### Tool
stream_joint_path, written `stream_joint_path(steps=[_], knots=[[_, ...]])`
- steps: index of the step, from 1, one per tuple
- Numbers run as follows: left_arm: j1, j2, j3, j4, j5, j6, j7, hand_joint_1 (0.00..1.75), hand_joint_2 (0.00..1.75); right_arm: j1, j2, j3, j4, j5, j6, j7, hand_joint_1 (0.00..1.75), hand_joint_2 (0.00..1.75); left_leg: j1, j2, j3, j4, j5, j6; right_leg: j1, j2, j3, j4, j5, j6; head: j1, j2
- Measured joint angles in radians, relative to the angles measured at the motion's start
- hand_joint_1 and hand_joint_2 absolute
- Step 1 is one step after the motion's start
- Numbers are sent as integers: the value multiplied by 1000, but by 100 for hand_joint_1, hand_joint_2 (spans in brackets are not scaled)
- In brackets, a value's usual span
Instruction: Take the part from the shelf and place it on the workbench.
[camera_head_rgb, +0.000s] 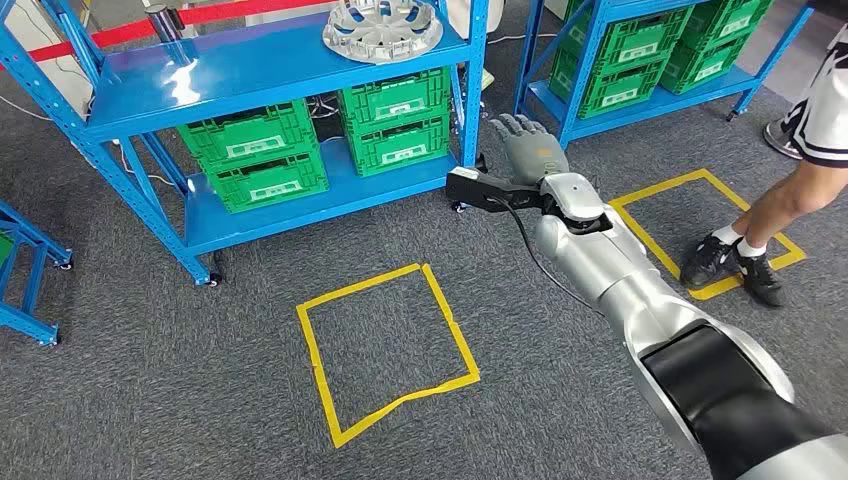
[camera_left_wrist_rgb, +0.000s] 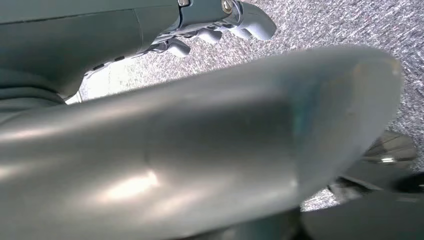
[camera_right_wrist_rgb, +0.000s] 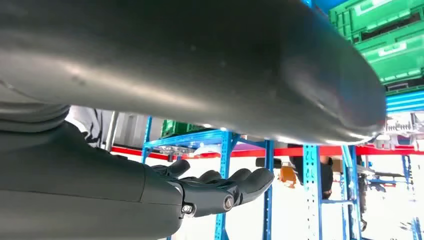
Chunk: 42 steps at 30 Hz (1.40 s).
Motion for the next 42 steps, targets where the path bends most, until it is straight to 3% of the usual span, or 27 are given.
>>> stream_joint_path(steps=[2, 3, 5, 7, 10, 11, 13, 15, 17, 18, 19, 21, 22, 23, 24, 26, 28, 29, 31, 32, 33, 34, 36, 37, 38, 40, 42], knots=[[2, 0, 0, 0, 0, 0, 0, 0, 0, -4, 0, 2, -6, -4, 4, 3, 0, 0, 0, 0, 0, -36, 17, 1, 0, 1, 15, 0, -12, 1, 0, 0], [4, 0, 0, 0, 0, 1, 0, 0, 0, -10, 0, 3, -12, -7, 9, 5, 0, 0, 0, 0, 5, -82, 44, 4, 0, 2, 31, 0, -24, 2, 0, 0], [7, 1, 0, 1, 0, 1, 0, 0, 0, -24, 0, 8, -22, -10, 16, 8, 0, 0, -4, -1, 33, -211, 148, 14, 1, 3, 58, -1, -49, 9, 0, 0], [8, 2, 0, 1, 0, 2, 0, 0, 0, -36, 0, 15, -27, -13, 19, 9, 0, 0, -9, -3, 56, -281, 213, 24, 2, 5, 77, -7, -67, 19, -1, 0], [8, 2, 0, 1, 0, 3, -1, 0, 0, -47, -1, 24, -39, -26, 19, 11, 0, 0, -8, -5, 84, -298, 204, 41, 3, 6, 80, 17, -54, 37, -1, 0], [7, 3, 0, 1, 0, 3, -1, 0, 0, -52, -2, 26, -44, -31, 18, 11, 0, 0, -6, -6, 98, -305, 197, 47, 3, 5, 61, 54, -42, 42, -1, 0], [3, 3, 0, 1, -1, 3, -2, 0, 0, -58, -6, 32, -49, -40, 18, 13, 0, 0, -3, -9, 125, -313, 180, 55, 2, 3, -12, 162, -40, 48, 1, 0], [2, 3, 0, 1, -2, 3, -2, 0, 0, -53, -10, 42, -53, -48, 19, 16, 0, 0, -2, -12, 154, -315, 156, 58, 2, 3, -100, 255, -98, 53, 3, 0], [6, 3, 0, 1, -2, 3, -1, 0, 0, -43, -15, 52, -62, -57, 21, 21, 0, 0, -2, -15, 190, -315, 125, 56, 2, 3, -152, 256, -158, 55, 5, 0], [7, 3, 0, 1, -2, 3, -1, 0, 0, -41, -18, 58, -69, -62, 23, 23, 0, 0, -2, -16, 211, -315, 109, 54, 2, 3, -158, 217, -151, 55, 5, 0], [8, 3, 0, 1, -2, 4, -1, 0, 0, -40, -22, 63, -75, -67, 25, 26, 0, 0, -2, -16, 229, -315, 92, 51, 2, 2, -156, 157, -102, 53, 5, 0], [9, 3, 0, 2, -1, 6, -2, 0, 0, -37, -31, 77, -84, -73, 30, 29, 0, 0, -4, -17, 262, -312, 58, 44, 5, -5, -143, 48, 46, 45, 4, 0], [9, 4, 0, 2, 0, 8, -3, 0, 0, -33, -35, 84, -89, -74, 31, 31, 0, 0, -3, -18, 272, -314, 43, 38, 8, -6, -136, 20, 98, 39, 4, 0], [8, 4, 0, 3, 1, 10, -4, 0, 0, -30, -37, 91, -97, -73, 31, 34, 0, 0, -3, -18, 283, -311, 35, 31, 11, -6, -130, 11, 116, 31, 3, 0], [7, 5, 0, 2, 1, 11, -5, 0, 0, -29, -39, 95, -107, -71, 28, 39, 0, 0, -3, -18, 285, -307, 35, 24, 12, -3, -120, 12, 104, 21, 4, 0], [6, 5, 0, 2, 2, 12, -8, 0, 0, -28, -40, 103, -131, -64, 17, 54, 0, 0, -2, -15, 263, -245, 58, 10, 9, 3, -97, 6, 89, 6, 3, 0], [6, 5, 0, 2, 2, 13, -9, 0, 0, -23, -42, 114, -148, -56, 6, 70, 0, 0, 1, -12, 185, -126, 71, 0, 6, 5, -65, 1, 65, -4, 1, 0], [8, 4, 0, 2, 2, 14, -8, 0, 0, -14, -43, 120, -155, -52, 2, 76, 0, 0, 2, -10, 138, -68, 53, -5, 6, 5, -48, 0, 50, -6, 0, 0], [14, 4, 0, 3, 3, 16, -7, 0, 0, 10, -43, 130, -172, -47, -4, 85, 0, 0, 4, -10, 60, -11, -17, -7, 6, 6, -9, 0, 17, -8, 0, 0], [16, 4, 0, 4, 4, 17, -6, 0, 0, 23, -43, 136, -181, -45, -5, 88, 0, 0, 4, -10, 38, -19, -40, -5, 6, 7, 13, 0, 1, -8, 0, 0], [19, 4, 0, 4, 6, 18, -7, 0, 0, 35, -43, 142, -192, -42, -5, 92, 0, 0, 3, -9, 27, -51, -37, 0, 6, 8, 35, 0, -17, -8, 0, 0], [22, 4, 0, 4, 8, 19, -8, 0, 0, 47, -43, 147, -203, -40, -5, 97, 0, 0, 2, -9, 26, -105, -1, 6, 7, 8, 57, -1, -34, -6, 0, 0], [28, 6, 0, 4, 14, 20, -10, 0, 0, 74, -39, 157, -226, -32, -5, 112, 0, 0, -6, -12, 34, -226, 137, 20, 8, 10, 96, -2, -68, 1, -1, 0], [31, 7, 0, 5, 17, 20, -10, 0, 0, 89, -36, 163, -236, -25, -5, 120, 0, 0, -10, -13, 39, -264, 189, 25, 8, 12, 110, -6, -85, 6, -2, 0], [34, 8, 0, 5, 19, 20, -9, 0, 0, 103, -32, 170, -247, -17, -6, 129, 0, 0, -13, -15, 47, -284, 219, 29, 8, 15, 125, -8, -94, 11, -2, 0], [32, 6, 1, 5, 22, 21, -7, 0, 0, 122, -25, 179, -271, -1, -6, 144, 0, 0, -13, -17, 73, -293, 210, 39, 8, 17, 144, -5, -94, 22, 0, 0], [29, 4, 1, 5, 22, 21, -7, 0, 0, 131, -21, 187, -294, 13, -5, 157, 0, 0, -8, -18, 112, -308, 197, 50, 7, 15, 123, 57, -80, 31, 1, 0]])
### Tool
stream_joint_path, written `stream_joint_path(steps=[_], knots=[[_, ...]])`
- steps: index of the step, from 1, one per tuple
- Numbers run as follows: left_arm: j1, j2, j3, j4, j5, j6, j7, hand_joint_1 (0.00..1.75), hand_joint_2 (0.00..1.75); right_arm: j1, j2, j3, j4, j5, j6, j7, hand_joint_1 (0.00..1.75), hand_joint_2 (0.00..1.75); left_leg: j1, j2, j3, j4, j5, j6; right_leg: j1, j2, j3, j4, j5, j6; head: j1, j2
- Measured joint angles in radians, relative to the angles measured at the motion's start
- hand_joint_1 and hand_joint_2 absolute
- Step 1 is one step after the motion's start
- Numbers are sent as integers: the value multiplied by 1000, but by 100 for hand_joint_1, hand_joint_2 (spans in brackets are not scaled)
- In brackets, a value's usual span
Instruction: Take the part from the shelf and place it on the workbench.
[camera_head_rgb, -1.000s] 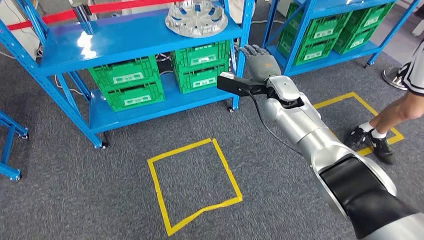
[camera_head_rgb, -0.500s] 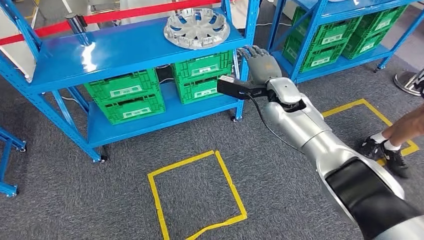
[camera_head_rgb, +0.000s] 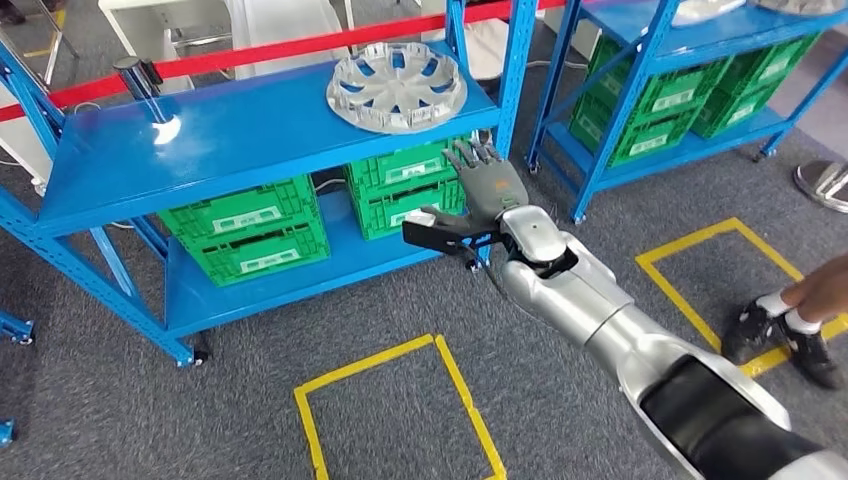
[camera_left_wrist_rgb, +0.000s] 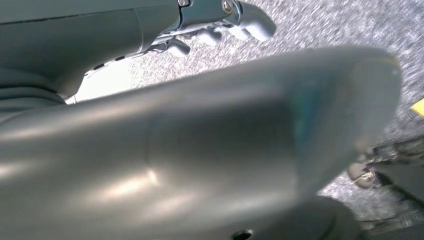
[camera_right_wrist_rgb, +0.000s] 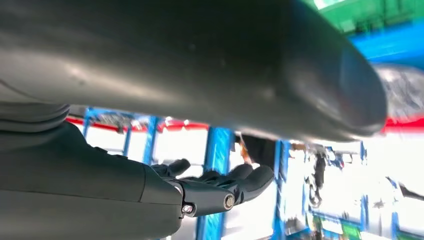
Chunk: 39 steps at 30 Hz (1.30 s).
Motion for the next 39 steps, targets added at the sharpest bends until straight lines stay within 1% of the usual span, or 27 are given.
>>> stream_joint_path(steps=[2, 3, 5, 6, 7, 9, 10, 11, 14, 16, 18, 20, 21, 22, 23, 25, 26, 27, 29, 30, 32, 33, 34, 36, 37, 38, 39], knots=[[-3, -1, 0, 0, 1, 1, -3, 0, 0, 18, 3, 6, -23, 19, 5, 11, 0, 0, 4, -2, 40, -12, -18, 5, -3, -4, -74, 109, -14, 8, 3, 0], [-3, 0, 0, 0, 2, 1, -6, 0, 0, 32, 4, 9, -33, 29, 9, 13, 0, 0, 6, -4, 57, -15, -30, 6, -5, -5, -120, 155, -40, 12, 6, 0], [0, 0, 0, 0, 6, 1, -11, 0, 0, 58, 6, 14, -45, 42, 16, 10, 0, 0, 9, -9, 90, -18, -57, 1, -11, -6, -193, 180, -96, 22, 8, 0], [2, 0, 0, 0, 8, 1, -12, 0, 0, 63, 8, 17, -47, 46, 19, 5, 0, 0, 12, -10, 106, -17, -72, -3, -15, -8, -214, 157, -99, 27, 8, 0], [4, -1, 0, 0, 11, 1, -14, 0, 0, 65, 10, 20, -48, 49, 20, -1, 0, 0, 14, -10, 123, -16, -87, -8, -20, -10, -222, 113, -69, 32, 9, 0], [5, 1, 1, 1, 17, 3, -16, 0, 0, 62, 17, 25, -47, 52, 17, -16, 0, 0, 16, -11, 148, -10, -120, -22, -27, -22, -216, 12, 57, 40, 10, 0], [5, 2, 1, 0, 20, 5, -17, 0, 0, 61, 22, 28, -45, 53, 15, -22, 0, 0, 16, -11, 158, -8, -137, -29, -26, -26, -209, -19, 106, 36, 10, 0], [5, 3, 2, 0, 21, 6, -18, 0, 0, 58, 28, 31, -44, 52, 12, -28, 0, 0, 16, -10, 169, -6, -150, -36, -24, -28, -202, -32, 134, 29, 10, 0], [1, 5, 2, 0, 23, 12, -21, 0, 0, 34, 45, 36, -39, 41, 6, -45, 0, 0, 19, -4, 186, 14, -158, -55, -21, -19, -181, -32, 123, -6, 8, 0], [-1, 6, 2, 0, 24, 16, -23, 0, 0, 19, 53, 37, -31, 30, 3, -56, 0, 0, 22, 3, 140, 94, -159, -63, -19, -16, -163, -32, 112, -22, 5, 0], [0, 6, 2, 0, 25, 19, -21, 0, 0, 18, 59, 39, -20, 23, 1, -63, 0, 0, 22, 6, 43, 223, -192, -68, -16, -16, -144, -33, 92, -30, 3, 0], [6, 6, 3, 1, 28, 20, -17, 0, 0, 22, 65, 43, -8, 19, 1, -67, 0, 0, 21, 7, -42, 292, -237, -66, -12, -15, -120, -33, 69, -34, 3, 0], [10, 6, 4, 1, 29, 20, -14, 0, 0, 24, 69, 45, -1, 18, 1, -69, 0, 0, 19, 7, -64, 282, -240, -61, -9, -14, -105, -33, 56, -35, 3, 0], [13, 6, 5, 2, 31, 21, -11, 0, 0, 24, 73, 48, 4, 16, 1, -70, 0, 0, 16, 8, -73, 243, -219, -54, -7, -13, -88, -34, 43, -35, 3, 0], [15, 6, 6, 2, 31, 22, -10, 0, 0, 24, 79, 50, 9, 15, 1, -70, 0, 0, 10, 8, -72, 182, -166, -42, -5, -12, -74, -36, 30, -35, 2, 0], [18, 11, 8, 2, 31, 23, -8, 0, 0, 25, 89, 57, 22, 14, 1, -67, 0, 0, -6, 2, -62, 70, -37, -16, -3, -9, -46, -41, 5, -29, 3, 0], [19, 13, 9, 2, 29, 23, -7, 0, 0, 27, 94, 60, 28, 13, 0, -64, 0, 0, -12, -1, -54, 38, 5, -8, -3, -7, -38, -50, -4, -24, 3, 0], [20, 14, 9, 2, 26, 23, -7, 0, 0, 29, 97, 63, 32, 13, -1, -61, 0, 0, -15, -3, -47, 23, 18, -5, -2, -5, -28, -52, -3, -17, 2, 0], [19, 12, 9, 3, 16, 21, -8, 0, 0, 33, 99, 66, 34, 13, -4, -55, 0, 0, -12, -4, -13, 1, 9, -3, -3, -3, -28, -28, 21, -5, 1, 0], [19, 11, 9, 3, 12, 20, -10, 0, 0, 33, 98, 67, 35, 13, -7, -53, 0, 0, -9, -4, 7, -12, 3, 1, -2, -4, -46, 15, 42, 0, 1, 0], [18, 10, 9, 3, 5, 19, -15, 0, 0, 36, 98, 69, 35, 15, -11, -49, 0, 0, -5, -4, 46, -29, -15, 7, -3, -7, -120, 129, 51, 8, 3, 0], [16, 10, 9, 3, 4, 19, -18, 0, 0, 40, 98, 71, 36, 17, -11, -46, 0, 0, -4, -5, 62, -32, -28, 9, -3, -7, -164, 177, 28, 12, 3, 0], [15, 10, 9, 3, 2, 19, -20, 0, 0, 45, 97, 73, 36, 19, -9, -43, 0, 0, -4, -6, 78, -33, -42, 10, -4, -8, -203, 207, -9, 16, 4, 0], [18, 11, 9, 3, 2, 19, -20, 0, 0, 55, 97, 78, 36, 21, -3, -37, 0, 0, -4, -9, 114, -33, -73, 7, -5, -8, -255, 203, -68, 19, 5, 0], [19, 11, 9, 3, 2, 20, -19, 0, 0, 58, 97, 80, 36, 21, 1, -36, 0, 0, -4, -11, 136, -32, -91, 4, -5, -9, -265, 166, -61, 19, 5, 0], [20, 12, 9, 3, 2, 20, -18, 0, 0, 60, 97, 82, 36, 22, 5, -35, 0, 0, -4, -11, 156, -32, -109, 2, -5, -10, -267, 111, -19, 19, 6, 0], [21, 13, 9, 3, 2, 20, -17, 0, 0, 62, 97, 84, 37, 22, 10, -35, 0, 0, -4, -11, 177, -29, -128, -1, -5, -11, -267, 45, 58, 17, 5, 0]])
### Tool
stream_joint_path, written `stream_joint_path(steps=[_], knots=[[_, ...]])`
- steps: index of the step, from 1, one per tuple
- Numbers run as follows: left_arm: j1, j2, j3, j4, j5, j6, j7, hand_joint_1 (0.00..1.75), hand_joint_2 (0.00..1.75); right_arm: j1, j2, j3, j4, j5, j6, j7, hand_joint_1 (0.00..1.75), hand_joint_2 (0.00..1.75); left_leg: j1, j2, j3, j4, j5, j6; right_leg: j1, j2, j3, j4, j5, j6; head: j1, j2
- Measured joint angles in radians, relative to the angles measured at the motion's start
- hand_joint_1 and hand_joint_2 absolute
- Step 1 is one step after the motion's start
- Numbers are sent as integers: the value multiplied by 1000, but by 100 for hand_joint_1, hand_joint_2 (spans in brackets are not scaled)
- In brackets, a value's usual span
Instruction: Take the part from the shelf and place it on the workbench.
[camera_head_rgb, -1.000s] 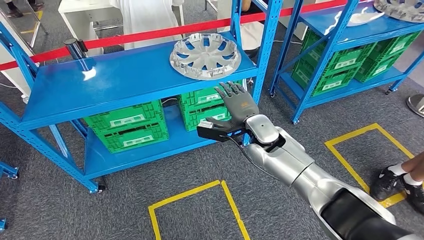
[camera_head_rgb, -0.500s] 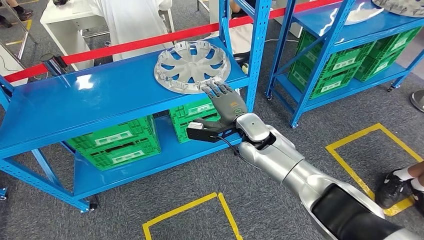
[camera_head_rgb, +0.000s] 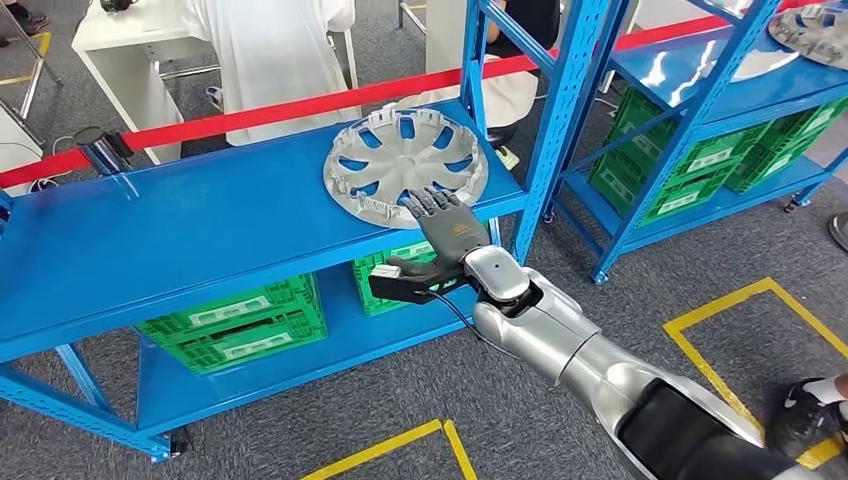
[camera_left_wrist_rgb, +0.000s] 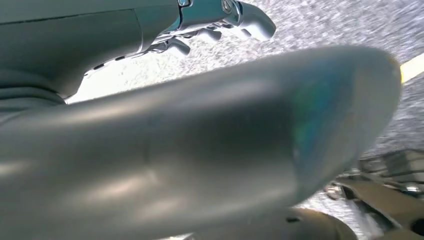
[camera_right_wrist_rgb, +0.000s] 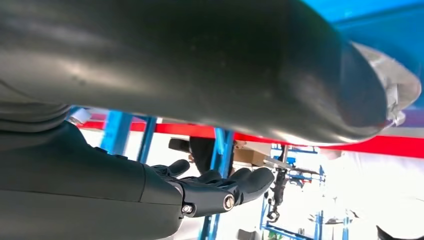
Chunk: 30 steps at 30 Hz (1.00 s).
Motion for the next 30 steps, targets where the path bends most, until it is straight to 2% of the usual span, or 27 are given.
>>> stream_joint_path(steps=[1, 2, 3, 5, 6, 7, 8, 9, 10, 11, 12, 13, 14, 16, 17, 18, 19, 21, 22, 23, 25, 26, 27, 28, 29, 30], knots=[[-1, 0, 0, 0, 0, 0, 1, 0, 0, 2, 0, 2, 0, 0, 7, 0, 0, 0, -1, -1, 13, 2, -18, -4, 2, -2, 3, -49, 66, -6, -1, 0], [-2, 2, 0, 0, 0, 0, 2, 0, 0, 3, 0, 4, 0, 0, 13, 0, 0, 0, -1, -2, 21, 1, -36, -9, 6, -3, 6, -80, 116, -14, -3, 0], [-4, 3, 0, -1, 0, 1, 4, 0, 0, 3, 1, 5, 0, 1, 19, 0, 0, 0, 0, -3, 33, 4, -46, -15, 9, -3, 11, -93, 138, -24, -5, 0], [-7, 6, 0, -3, 0, 2, 6, 0, 0, -5, 3, 6, -3, 1, 23, 1, 0, 0, 0, -1, 42, 21, -46, -27, 10, 0, 36, -95, 118, -43, -6, 0], [-8, 8, 0, -4, 0, 2, 7, 0, 0, -10, 4, 6, -5, 1, 23, 2, 0, 0, 0, 3, 33, 58, -33, -33, 7, 0, 52, -99, 108, -50, -8, 0], [-9, 9, 0, -5, 0, 3, 7, 0, 0, -14, 5, 6, -5, 1, 23, 2, 0, 0, 1, 6, 4, 111, -20, -39, 4, 0, 71, -102, 97, -56, -10, 0], [-10, 10, 0, -5, 0, 3, 6, 0, 0, -15, 6, 7, -6, 1, 23, 1, 0, 0, 4, 10, -39, 177, -16, -45, 2, 0, 90, -105, 84, -59, -12, 0], [-11, 9, 0, -4, 0, 3, 6, 0, 0, -15, 6, 8, -6, 1, 24, 1, 0, 0, 8, 13, -91, 241, -31, -52, 0, 0, 109, -107, 68, -61, -15, 0], [-11, 9, 0, -4, 0, 3, 6, 0, 0, -14, 7, 9, -6, 1, 24, 1, 0, 0, 12, 14, -140, 287, -64, -58, -2, 0, 127, -108, 53, -61, -15, 0], [-10, 9, 0, -4, 0, 3, 7, 0, 0, -13, 7, 10, -6, 1, 25, 3, 0, 0, 17, 15, -181, 308, -104, -62, -4, 0, 148, -109, 36, -60, -15, 0], [-7, 10, 0, -4, 0, 3, 7, 0, 0, -12, 7, 10, -6, 1, 25, 6, 0, 0, 21, 17, -211, 305, -137, -65, -7, 1, 169, -109, 18, -58, -15, 0], [-4, 10, 0, -4, -1, 3, 9, 0, 0, -10, 7, 11, -6, 2, 24, 10, 0, 0, 23, 18, -227, 277, -143, -68, -12, 3, 193, -109, 0, -55, -15, 0], [-2, 11, 0, -4, -2, 3, 11, 0, 0, -6, 7, 11, -6, 2, 22, 14, 0, 0, 26, 21, -236, 229, -112, -70, -16, 4, 217, -109, -20, -49, -15, 0], [3, 11, 0, -2, -3, 2, 16, 0, 0, 7, 6, 11, -6, 5, 17, 18, 0, 0, 30, 31, -243, 115, 42, -72, -21, 4, 258, -107, -58, -35, -20, 0], [3, 11, 0, -1, -3, 0, 19, 0, 0, 14, 6, 11, -6, 7, 16, 19, 0, 0, 30, 35, -243, 81, 113, -69, -20, 5, 271, -106, -75, -26, -23, 0], [4, 11, 0, 0, -4, -1, 23, 0, 0, 20, 5, 11, -7, 10, 15, 20, 0, 0, 30, 38, -244, 66, 156, -64, -19, 6, 279, -108, -87, -18, -25, 0], [1, 11, 0, 1, -5, -2, 26, 0, 0, 23, 4, 11, -9, 12, 16, 22, 0, 0, 28, 38, -245, 69, 162, -56, -19, 6, 286, -111, -95, -11, -26, 0], [-3, 11, -1, 0, -7, -2, 30, 0, 0, 23, 2, 9, -12, 14, 16, 27, 0, 0, 29, 33, -237, 70, 150, -38, -21, 4, 293, -118, -108, 0, -22, 0], [-5, 11, -1, -1, -8, -1, 30, 0, 0, 22, 1, 7, -13, 14, 16, 29, 0, 0, 30, 32, -231, 64, 145, -30, -22, 2, 284, -100, -118, 3, -20, 0], [-8, 11, -1, -2, -9, -2, 28, 0, 0, 21, -1, 5, -14, 15, 15, 31, 0, 0, 31, 31, -223, 58, 140, -24, -22, 1, 259, -56, -136, 5, -18, 0], [-11, 11, -1, -2, -10, -2, 23, 0, 0, 27, -5, 3, -14, 13, 13, 26, 0, 0, 30, 28, -208, 51, 128, -15, -16, 0, 163, 86, -174, 3, -16, 0], [-12, 11, -1, -2, -10, -3, 21, 0, 0, 33, -6, 2, -13, 13, 12, 23, 0, 0, 29, 25, -200, 50, 121, -13, -13, 0, 110, 150, -182, 2, -15, 0], [-11, 12, -1, -2, -10, -3, 18, 0, 0, 40, -7, 2, -12, 12, 11, 19, 0, 0, 27, 22, -191, 50, 113, -12, -11, 0, 68, 185, -170, 0, -14, 0], [-10, 12, -1, -2, -9, -3, 15, 0, 0, 46, -8, 2, -10, 11, 11, 16, 0, 0, 26, 20, -181, 50, 105, -12, -9, 0, 45, 182, -136, -4, -13, 0], [-9, 12, -1, -2, -8, -2, 12, 0, 0, 49, -8, 2, -9, 10, 11, 13, 0, 0, 24, 18, -170, 50, 97, -13, -6, 0, 41, 142, -84, -8, -13, 0], [-9, 12, -1, -2, -8, -2, 8, 0, 0, 50, -8, 1, -8, 8, 11, 11, 0, 0, 22, 16, -159, 50, 89, -14, -4, 0, 50, 77, -25, -14, -13, 0]])
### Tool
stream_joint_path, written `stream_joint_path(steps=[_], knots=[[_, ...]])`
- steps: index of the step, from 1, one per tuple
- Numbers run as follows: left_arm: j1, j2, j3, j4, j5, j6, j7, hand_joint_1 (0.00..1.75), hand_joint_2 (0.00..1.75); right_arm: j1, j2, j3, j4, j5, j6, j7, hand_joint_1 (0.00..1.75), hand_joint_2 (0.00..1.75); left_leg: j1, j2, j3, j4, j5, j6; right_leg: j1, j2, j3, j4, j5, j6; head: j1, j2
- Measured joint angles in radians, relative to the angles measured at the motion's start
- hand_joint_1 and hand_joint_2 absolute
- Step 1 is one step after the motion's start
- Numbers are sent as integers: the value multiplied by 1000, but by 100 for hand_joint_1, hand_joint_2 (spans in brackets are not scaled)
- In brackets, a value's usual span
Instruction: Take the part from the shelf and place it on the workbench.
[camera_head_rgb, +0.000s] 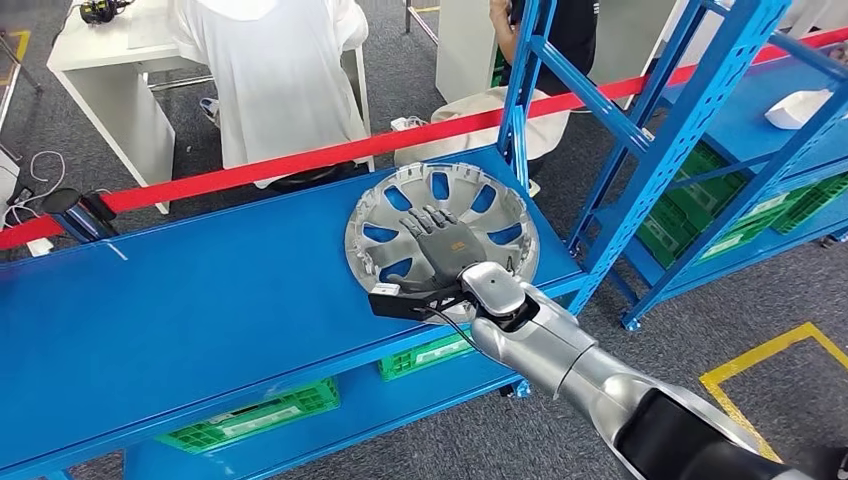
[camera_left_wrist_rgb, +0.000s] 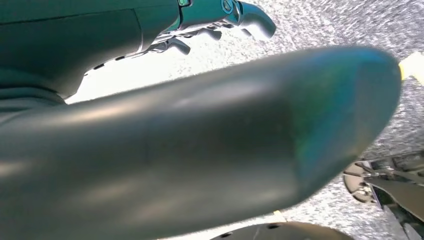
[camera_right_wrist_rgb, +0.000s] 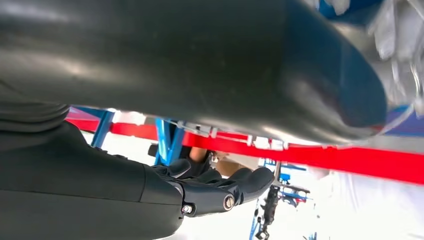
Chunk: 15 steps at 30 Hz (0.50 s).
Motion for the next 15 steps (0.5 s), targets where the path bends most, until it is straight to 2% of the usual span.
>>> stream_joint_path(steps=[1, 2, 3, 6, 15], knots=[[0, -1, 0, 0, 1, 1, -3, 0, 0, 0, 1, -1, 1, -3, 0, -2, 0, 0, -3, -2, 8, 1, -7, -3, 4, 0, 14, -63, 44, -7, -1, 0], [-2, -1, 0, 0, 2, 1, -3, 0, 0, 1, 3, -2, 3, -5, 0, -6, 0, 0, -4, -4, 12, 2, -12, -7, 7, 0, 29, -114, 69, -13, -1, 0], [-4, -1, 0, 0, 3, 2, -2, 0, 0, 2, 8, -2, 4, -7, 0, -8, 0, 0, -6, -5, 12, 4, -15, -11, 9, 0, 38, -145, 80, -15, -1, 0], [-7, 1, 0, -1, 7, 3, 4, 0, 0, 9, 33, -4, 7, -10, 4, -10, 0, 0, -7, -5, 13, 0, -17, -13, 10, 6, 46, -164, 76, -14, -1, 0], [-8, 1, 0, -1, 6, 3, 1, 0, 0, 80, 106, -10, -9, -80, 53, -10, 0, 0, -7, -3, 26, -15, -16, -27, 11, 7, 51, -163, 69, -25, -1, 0]])
